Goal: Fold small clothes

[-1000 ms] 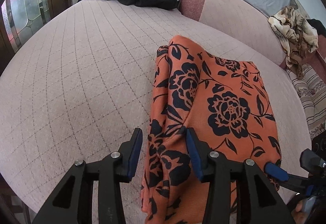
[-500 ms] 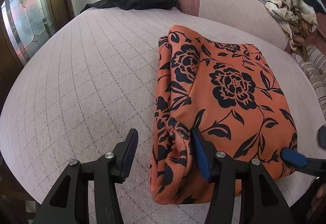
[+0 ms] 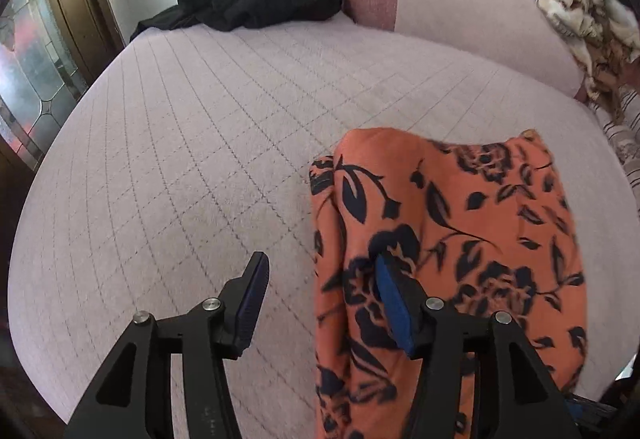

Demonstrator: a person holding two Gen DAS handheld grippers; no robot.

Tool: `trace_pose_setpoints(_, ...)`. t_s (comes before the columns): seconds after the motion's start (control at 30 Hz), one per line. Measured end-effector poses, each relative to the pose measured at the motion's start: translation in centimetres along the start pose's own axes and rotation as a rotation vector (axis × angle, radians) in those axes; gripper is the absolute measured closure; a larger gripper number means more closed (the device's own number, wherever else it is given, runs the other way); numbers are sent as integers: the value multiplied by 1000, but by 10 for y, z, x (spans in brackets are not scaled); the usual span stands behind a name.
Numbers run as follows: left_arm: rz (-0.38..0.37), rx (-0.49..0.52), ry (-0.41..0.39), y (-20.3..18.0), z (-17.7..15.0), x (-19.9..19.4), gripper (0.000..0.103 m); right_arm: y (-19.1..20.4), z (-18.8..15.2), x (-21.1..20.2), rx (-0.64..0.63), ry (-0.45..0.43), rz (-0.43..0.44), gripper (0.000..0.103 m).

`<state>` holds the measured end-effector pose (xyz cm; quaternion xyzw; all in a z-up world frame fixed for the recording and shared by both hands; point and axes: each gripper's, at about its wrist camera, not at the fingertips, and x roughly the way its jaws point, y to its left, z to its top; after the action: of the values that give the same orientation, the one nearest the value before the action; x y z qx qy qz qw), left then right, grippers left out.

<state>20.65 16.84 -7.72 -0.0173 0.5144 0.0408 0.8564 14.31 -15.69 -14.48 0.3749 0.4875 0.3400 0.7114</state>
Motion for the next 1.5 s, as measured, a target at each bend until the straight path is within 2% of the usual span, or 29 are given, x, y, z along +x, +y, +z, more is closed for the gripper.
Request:
trace_pose_setpoints(0.07,20,-12,8,7,8,13,43,-1,-1,0,-2,3,6,14)
trace_pose_setpoints(0.2,20,-14,-3,14,9,12,40,-4,-2,-2,-1,6,14,14)
trace_pose_setpoints(0.37,12,-30,-45,16,2,-15,41,-3,-2,-3,-7,3,8,14)
trace_pose_setpoints(0.6,-81,-56,-149,4,-49,-78,41,9,-3,-8,-8,-12,6,14)
trace_pose_setpoints(0.67,-91,-40,-143,-3,-64,-78,41,14,-4,-18,-14,-45,21,14)
trace_pose_setpoints(0.77,-35,-20,-74,-14,-78,-51,40,16,-4,-40,-32,-113,2,14)
trace_pose_setpoints(0.8,-58,-41,-56,-13,-80,-42,40,13,-3,-46,-23,-132,-12,14)
trace_pose_setpoints(0.83,-81,-73,-72,-8,-84,-40,38,7,-1,-51,-5,-149,-35,14)
trace_pose_setpoints(0.87,-82,-87,-77,-5,-85,-38,33,0,1,-55,19,-169,-66,14)
trace_pose_setpoints(0.93,-96,-99,-77,-2,-86,-38,33,-16,8,-59,61,-187,-123,14)
trace_pose_setpoints(1.07,-113,-96,-96,3,-91,-38,33,-29,18,-39,87,-127,-135,13)
trace_pose_setpoints(1.13,-123,-102,-99,9,-93,-35,33,-30,20,-19,80,-82,-176,15)
trace_pose_setpoints(1.2,-125,-106,-104,13,-95,-36,33,-19,22,-6,20,-65,-238,28)
trace_pose_setpoints(1.27,-138,-113,-102,12,-97,-36,33,-4,22,6,-52,-28,-312,61)
trace_pose_setpoints(1.3,-146,-119,-101,14,-98,-37,33,3,20,6,-76,-34,-335,65)
trace_pose_setpoints(1.4,-157,-131,-97,18,-99,-37,33,40,8,4,-229,-93,-437,67)
trace_pose_setpoints(1.47,-172,-138,-91,19,-99,-36,33,37,4,17,-264,-70,-514,67)
trace_pose_setpoints(1.5,-176,-139,-89,18,-98,-35,33,23,3,22,-238,-38,-537,57)
